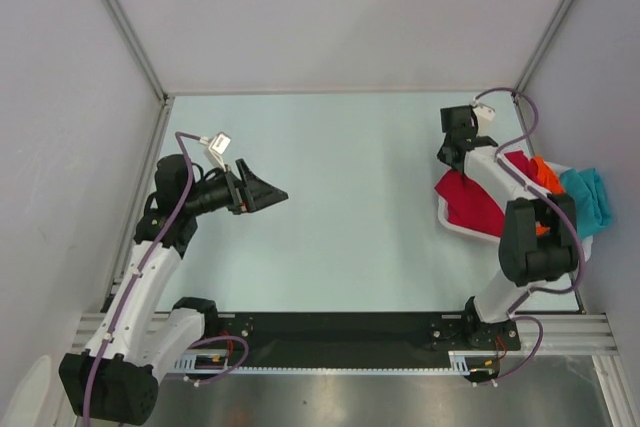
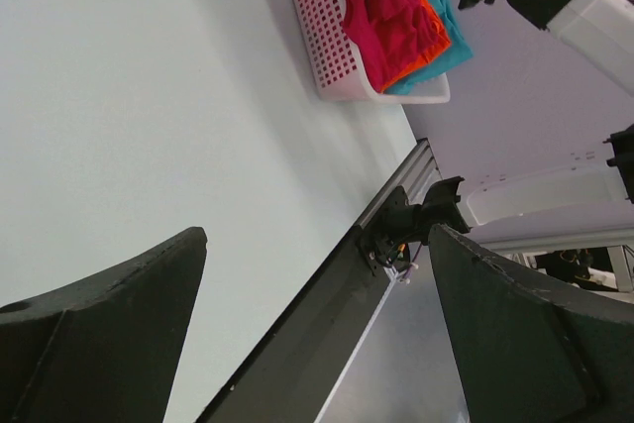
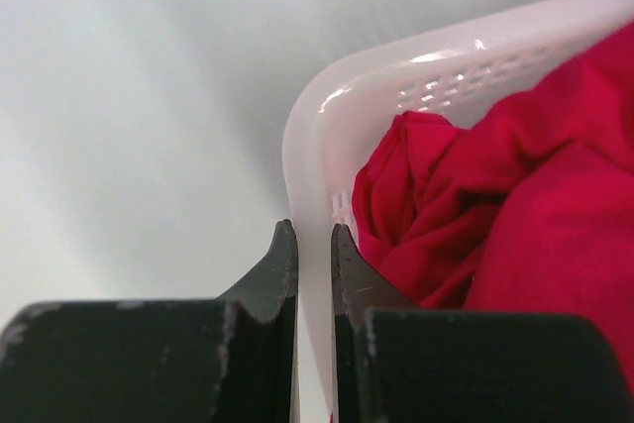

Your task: Fold and stack the t-shirts

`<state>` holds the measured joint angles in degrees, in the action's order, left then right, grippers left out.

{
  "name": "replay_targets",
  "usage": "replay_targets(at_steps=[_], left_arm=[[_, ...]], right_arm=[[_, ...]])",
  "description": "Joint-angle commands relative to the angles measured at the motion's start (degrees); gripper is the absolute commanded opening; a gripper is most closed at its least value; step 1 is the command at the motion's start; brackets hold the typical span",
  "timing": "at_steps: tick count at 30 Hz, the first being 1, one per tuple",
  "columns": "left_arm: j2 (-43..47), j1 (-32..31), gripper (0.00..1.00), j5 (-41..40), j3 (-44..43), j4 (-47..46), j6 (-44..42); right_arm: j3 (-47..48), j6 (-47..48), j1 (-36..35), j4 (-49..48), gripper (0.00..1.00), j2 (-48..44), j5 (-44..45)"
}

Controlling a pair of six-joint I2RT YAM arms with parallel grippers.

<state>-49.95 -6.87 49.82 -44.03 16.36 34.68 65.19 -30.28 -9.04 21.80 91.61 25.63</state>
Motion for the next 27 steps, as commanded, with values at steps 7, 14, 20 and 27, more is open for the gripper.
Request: replay_targets(at_steps=[7, 14, 20, 27], left_arm=[[2.14, 0.55, 1.00, 0.02, -2.46, 1.65, -0.65], [1.62, 0.63, 1.00, -1.13, -8.43, 8.94, -3.82], [-0.23, 0.63, 1.00, -1.40, -10.02, 10.62, -5.41], [-2.95, 0.63, 1.00, -2.19, -10.37, 10.54, -5.85]], right_arm=[[34.01, 3.48, 4.29, 6.41, 0.00, 31.57, 5.39], [49.23, -0.73, 9.29, 10.27, 0.00, 41.52, 15.15], [57.15, -5.40, 15.89, 14.14, 0.00, 46.37, 14.98], [66.91, -5.84, 20.81, 18.19, 0.00, 51.91, 17.17]])
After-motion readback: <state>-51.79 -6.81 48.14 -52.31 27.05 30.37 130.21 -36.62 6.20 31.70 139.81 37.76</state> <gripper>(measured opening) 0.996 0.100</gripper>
